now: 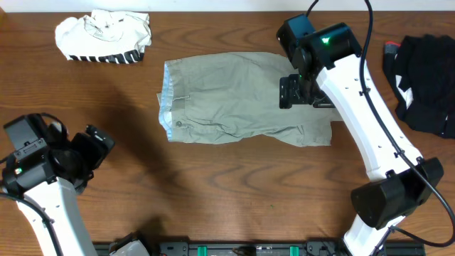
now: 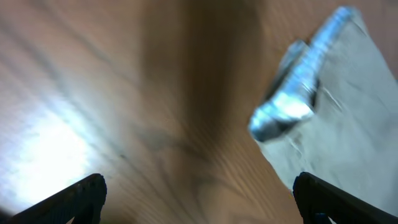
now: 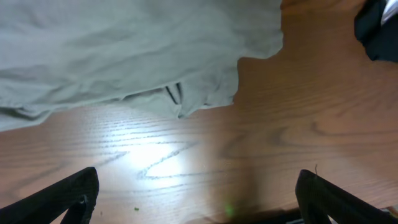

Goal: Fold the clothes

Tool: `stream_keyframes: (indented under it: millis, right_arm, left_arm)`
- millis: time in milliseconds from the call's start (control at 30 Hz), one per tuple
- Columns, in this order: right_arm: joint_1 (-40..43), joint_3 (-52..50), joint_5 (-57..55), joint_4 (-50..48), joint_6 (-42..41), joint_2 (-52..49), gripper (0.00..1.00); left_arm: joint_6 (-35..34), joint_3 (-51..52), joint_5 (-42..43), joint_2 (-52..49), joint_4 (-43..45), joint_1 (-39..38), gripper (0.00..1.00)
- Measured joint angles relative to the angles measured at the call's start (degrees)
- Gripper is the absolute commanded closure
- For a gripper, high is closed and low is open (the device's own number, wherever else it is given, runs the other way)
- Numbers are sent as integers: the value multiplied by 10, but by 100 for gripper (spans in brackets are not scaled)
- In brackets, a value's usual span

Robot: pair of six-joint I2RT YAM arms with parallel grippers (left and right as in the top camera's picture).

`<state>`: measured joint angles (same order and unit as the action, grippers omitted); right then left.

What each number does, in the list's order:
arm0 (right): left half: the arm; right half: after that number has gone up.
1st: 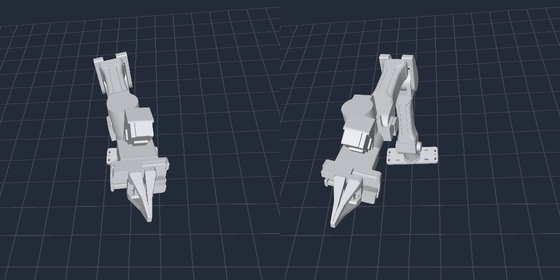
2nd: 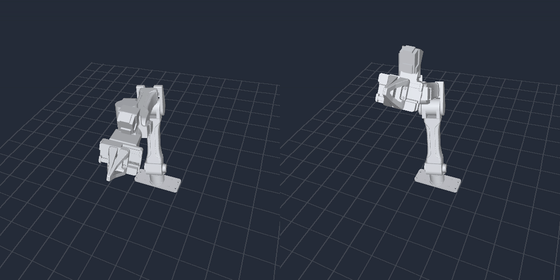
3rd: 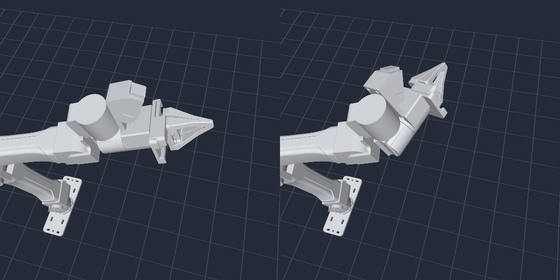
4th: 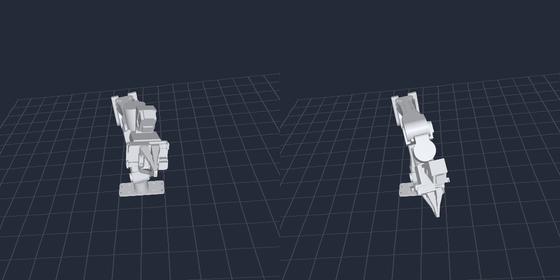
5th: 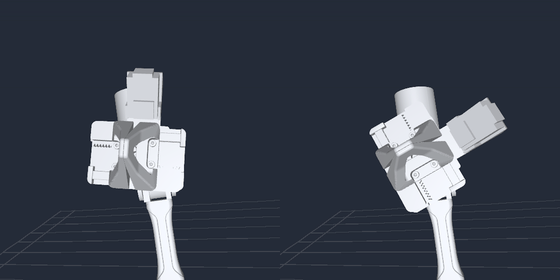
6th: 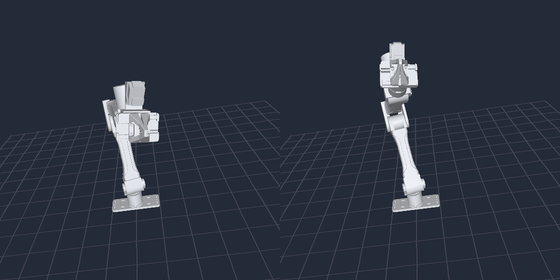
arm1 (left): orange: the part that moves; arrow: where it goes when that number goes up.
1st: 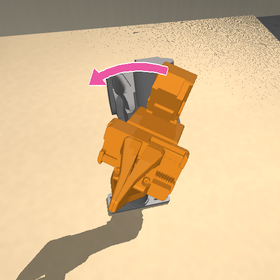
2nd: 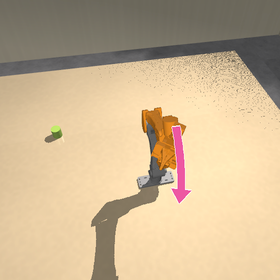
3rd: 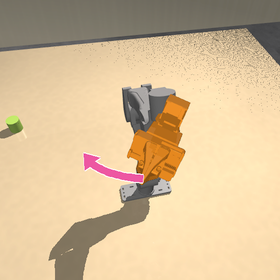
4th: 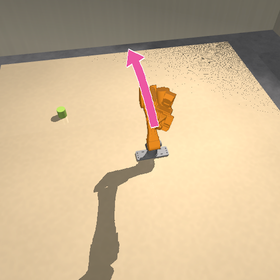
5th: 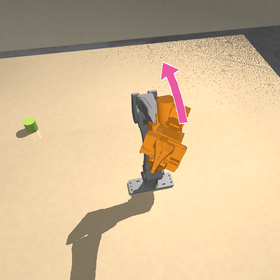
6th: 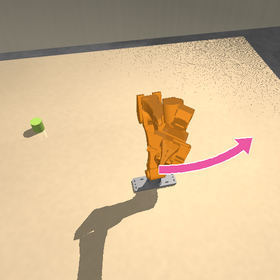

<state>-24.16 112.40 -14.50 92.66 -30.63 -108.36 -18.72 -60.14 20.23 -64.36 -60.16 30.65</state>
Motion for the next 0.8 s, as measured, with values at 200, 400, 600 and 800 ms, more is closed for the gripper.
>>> stream_keyframes:
  millis: [200,400,600,800]
  right_arm:
    - [21,-56,0,-65,-4,0,1]
    - [91,-116,16,-101,-4,0,1]
    - [146,-160,49,-158,23,0,1]
    - [194,-194,102,-212,73,0,1]
  left_arm:
    - [40,0,43,0,-13,-61,2]
    - [52,0,55,-1,6,-162,2]
    - [46,0,59,-35,76,-237,2]
    - [39,0,68,-130,128,-263,2]
